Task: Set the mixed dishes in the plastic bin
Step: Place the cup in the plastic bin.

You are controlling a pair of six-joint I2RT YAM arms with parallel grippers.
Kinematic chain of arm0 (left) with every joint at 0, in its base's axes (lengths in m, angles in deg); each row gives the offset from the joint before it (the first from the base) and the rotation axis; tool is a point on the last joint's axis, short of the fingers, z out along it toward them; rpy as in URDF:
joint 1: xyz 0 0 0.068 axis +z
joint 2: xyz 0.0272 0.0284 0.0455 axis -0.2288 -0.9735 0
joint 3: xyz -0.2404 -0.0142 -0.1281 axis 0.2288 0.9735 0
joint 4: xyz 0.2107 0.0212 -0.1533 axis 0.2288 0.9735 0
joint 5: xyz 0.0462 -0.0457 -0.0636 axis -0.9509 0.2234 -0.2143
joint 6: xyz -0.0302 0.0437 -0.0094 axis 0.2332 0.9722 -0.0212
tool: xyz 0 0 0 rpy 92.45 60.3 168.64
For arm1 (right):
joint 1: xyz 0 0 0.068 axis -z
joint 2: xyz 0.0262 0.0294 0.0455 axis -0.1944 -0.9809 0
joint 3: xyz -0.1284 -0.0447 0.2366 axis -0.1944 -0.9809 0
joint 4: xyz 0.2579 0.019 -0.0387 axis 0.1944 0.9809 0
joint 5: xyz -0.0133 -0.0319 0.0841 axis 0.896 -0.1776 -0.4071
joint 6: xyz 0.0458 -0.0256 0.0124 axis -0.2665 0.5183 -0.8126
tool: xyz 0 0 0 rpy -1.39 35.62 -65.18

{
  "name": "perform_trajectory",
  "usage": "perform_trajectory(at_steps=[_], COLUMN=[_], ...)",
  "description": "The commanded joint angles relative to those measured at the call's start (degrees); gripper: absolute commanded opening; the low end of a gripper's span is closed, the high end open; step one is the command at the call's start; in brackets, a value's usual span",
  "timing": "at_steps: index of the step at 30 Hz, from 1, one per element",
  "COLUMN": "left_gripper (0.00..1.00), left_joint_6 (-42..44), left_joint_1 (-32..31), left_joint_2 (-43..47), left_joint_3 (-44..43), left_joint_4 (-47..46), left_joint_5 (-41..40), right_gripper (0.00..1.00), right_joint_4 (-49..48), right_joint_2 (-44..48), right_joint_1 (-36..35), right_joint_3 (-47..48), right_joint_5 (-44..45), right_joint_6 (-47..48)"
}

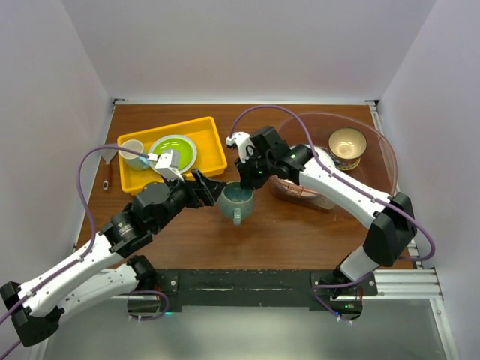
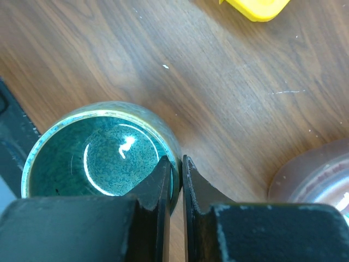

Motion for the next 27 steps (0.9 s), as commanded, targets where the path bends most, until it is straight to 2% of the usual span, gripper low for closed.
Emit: perform_trajectory(at_steps=[1,16,27], left_gripper=[0.99,1.0,1.0], left_joint_6=[9.27,25.44,31.16], left_joint_1=[-0.14,-0.14,-0.14], left_joint_2=[2.03,4.49,6.6], left_joint_3=[-1.98,-10.78,-11.05], left_joint_4=[-3.39,3.82,5.58], left_joint_5=[1.99,-3.99,-10.05], right_gripper=[0.0,0.0,0.0], right_joint_4=[-3.53,-0.46,2.09], right_joint_2=[5.3,10.49,15.32], right_joint_1=[1.53,7.95,14.27], right_joint_3=[0.67,0.94,1.64], right_joint_5=[-7.72,-15.8,-19.06], right_joint_6=[-0.03,4.98,8.32])
